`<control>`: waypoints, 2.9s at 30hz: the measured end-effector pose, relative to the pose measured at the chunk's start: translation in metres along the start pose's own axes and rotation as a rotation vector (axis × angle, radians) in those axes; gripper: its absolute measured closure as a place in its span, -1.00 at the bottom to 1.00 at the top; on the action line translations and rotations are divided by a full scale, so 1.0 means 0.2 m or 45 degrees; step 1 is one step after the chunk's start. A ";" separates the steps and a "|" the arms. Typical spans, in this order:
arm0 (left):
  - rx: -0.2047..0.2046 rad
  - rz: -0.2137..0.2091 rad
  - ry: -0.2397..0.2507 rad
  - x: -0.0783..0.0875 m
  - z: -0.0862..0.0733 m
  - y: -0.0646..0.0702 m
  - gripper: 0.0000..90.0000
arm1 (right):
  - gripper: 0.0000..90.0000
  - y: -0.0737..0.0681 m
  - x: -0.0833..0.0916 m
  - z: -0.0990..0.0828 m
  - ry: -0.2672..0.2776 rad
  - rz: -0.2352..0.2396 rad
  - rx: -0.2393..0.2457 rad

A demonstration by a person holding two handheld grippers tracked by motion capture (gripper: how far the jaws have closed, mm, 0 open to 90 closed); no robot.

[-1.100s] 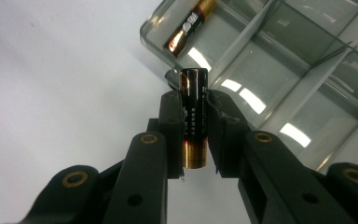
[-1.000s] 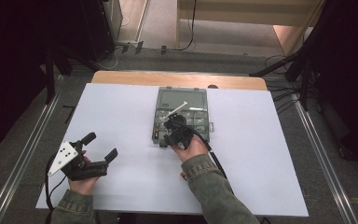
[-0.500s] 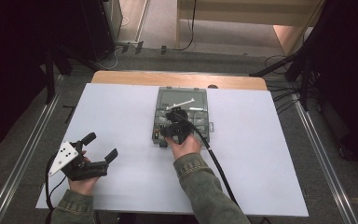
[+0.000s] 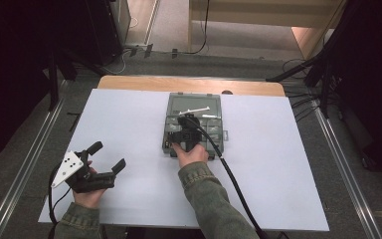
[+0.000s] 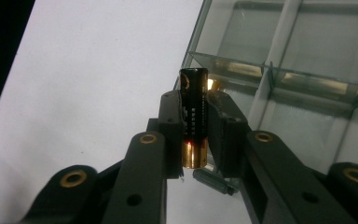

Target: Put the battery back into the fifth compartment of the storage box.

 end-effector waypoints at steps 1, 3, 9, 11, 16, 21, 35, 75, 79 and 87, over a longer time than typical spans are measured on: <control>-0.001 0.000 -0.001 0.00 0.00 0.00 -1.00 | 0.44 0.00 0.00 0.00 0.007 0.003 -0.015; 0.001 0.000 0.002 0.00 0.00 0.00 -1.00 | 0.37 0.00 0.02 0.01 0.024 -0.001 -0.011; -0.001 -0.001 0.000 0.00 0.00 0.00 -1.00 | -0.19 0.00 0.07 0.02 0.031 0.011 0.075; -0.001 -0.001 0.000 0.00 0.00 0.00 -1.00 | -0.41 0.00 0.09 0.01 0.028 0.013 0.146; -0.002 0.000 0.001 0.00 0.00 0.00 -1.00 | -0.76 0.02 0.16 -0.04 -0.018 0.030 0.308; -0.004 0.001 -0.002 0.00 0.00 0.00 -1.00 | -0.83 0.04 0.24 -0.08 -0.002 0.031 0.395; -0.004 0.002 -0.005 0.00 0.00 0.00 -1.00 | -0.85 0.05 0.35 -0.14 -0.024 0.019 0.539; 0.000 0.001 -0.005 0.00 0.00 0.00 -1.00 | -0.61 0.16 0.42 -0.51 -0.425 -0.112 0.869; -0.002 0.000 -0.008 0.00 -0.01 0.01 -1.00 | -0.42 0.17 0.42 -0.55 -0.494 -0.108 0.886; -0.001 -0.001 -0.009 0.00 -0.01 0.01 -1.00 | 0.07 0.18 0.41 -0.57 -0.528 -0.128 0.878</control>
Point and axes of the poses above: each handheld gripper's, and its own axes: x roughly backward along the jaws, z roughly out of its top, y roughly to its right, the point moved 6 cm from there along -x, roughly forward along the jaws, and after that the axes turned 14 degrees about y, right-handed, at the moved point
